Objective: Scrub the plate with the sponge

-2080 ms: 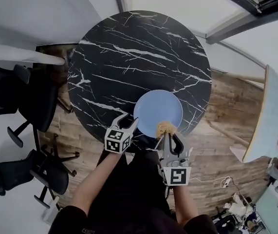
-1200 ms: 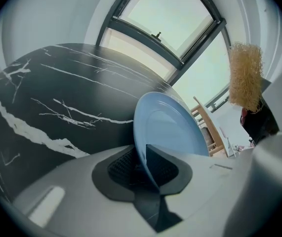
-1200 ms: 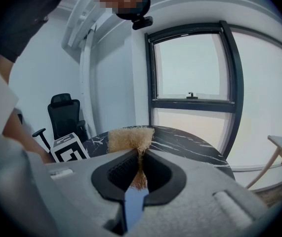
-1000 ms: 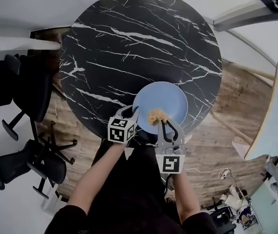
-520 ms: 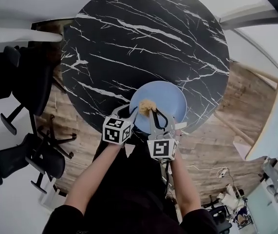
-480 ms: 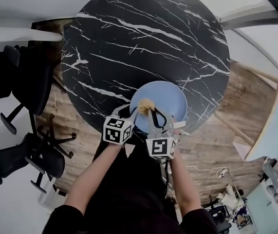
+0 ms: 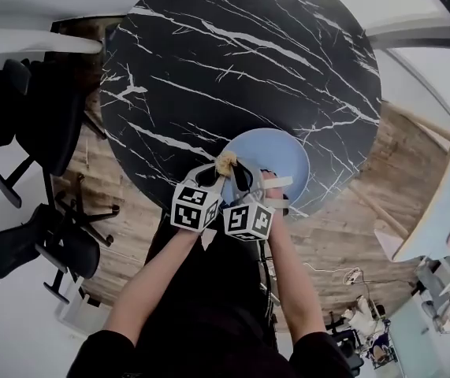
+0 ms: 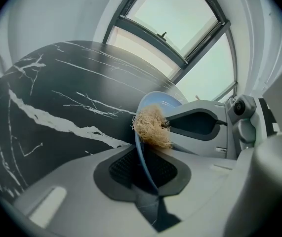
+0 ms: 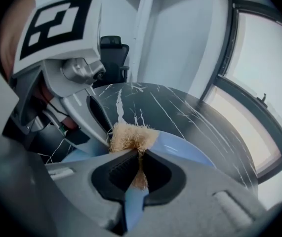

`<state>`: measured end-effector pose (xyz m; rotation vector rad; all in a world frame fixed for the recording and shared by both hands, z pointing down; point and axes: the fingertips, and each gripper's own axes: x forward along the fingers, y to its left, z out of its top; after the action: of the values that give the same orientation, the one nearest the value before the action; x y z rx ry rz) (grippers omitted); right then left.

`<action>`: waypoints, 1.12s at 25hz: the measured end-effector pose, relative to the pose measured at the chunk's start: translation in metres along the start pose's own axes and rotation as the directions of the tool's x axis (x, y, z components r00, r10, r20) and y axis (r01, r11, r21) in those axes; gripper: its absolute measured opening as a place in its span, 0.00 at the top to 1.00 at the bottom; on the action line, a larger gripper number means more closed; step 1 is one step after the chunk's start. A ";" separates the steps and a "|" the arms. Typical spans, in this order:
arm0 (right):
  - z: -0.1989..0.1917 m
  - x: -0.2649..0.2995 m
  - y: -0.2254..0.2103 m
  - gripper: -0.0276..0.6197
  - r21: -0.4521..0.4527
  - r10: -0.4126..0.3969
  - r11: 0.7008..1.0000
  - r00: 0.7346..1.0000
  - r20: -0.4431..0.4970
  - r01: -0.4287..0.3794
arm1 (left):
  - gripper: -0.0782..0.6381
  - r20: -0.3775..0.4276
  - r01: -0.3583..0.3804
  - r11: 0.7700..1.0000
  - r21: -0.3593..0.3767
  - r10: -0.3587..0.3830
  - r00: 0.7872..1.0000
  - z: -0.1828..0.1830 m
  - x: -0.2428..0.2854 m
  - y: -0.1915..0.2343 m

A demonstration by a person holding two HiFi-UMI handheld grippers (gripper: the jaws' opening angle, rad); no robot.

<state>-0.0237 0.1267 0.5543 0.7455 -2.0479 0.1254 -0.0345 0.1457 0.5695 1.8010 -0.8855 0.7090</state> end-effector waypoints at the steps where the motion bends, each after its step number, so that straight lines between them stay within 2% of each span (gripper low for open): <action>1: 0.000 0.002 -0.001 0.91 -0.004 0.002 1.000 1.000 -0.006 -0.002 | 0.82 -0.001 0.002 1.000 0.004 -0.002 1.000 0.000 0.000 0.000; 11: 0.001 0.011 -0.015 0.91 -0.005 -0.032 0.999 0.999 -0.017 0.032 | 0.83 0.002 0.011 1.000 0.013 -0.011 1.000 0.000 0.000 0.001; 28: -0.012 0.011 -0.076 0.91 0.074 -0.200 0.976 0.975 -0.092 0.207 | 0.84 0.031 0.018 1.000 -0.024 -0.017 0.999 0.001 -0.001 0.001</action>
<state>0.0231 0.0640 0.5556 0.9814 -1.8837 0.1233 -0.0360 0.1447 0.5687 1.8005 -0.8937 0.6582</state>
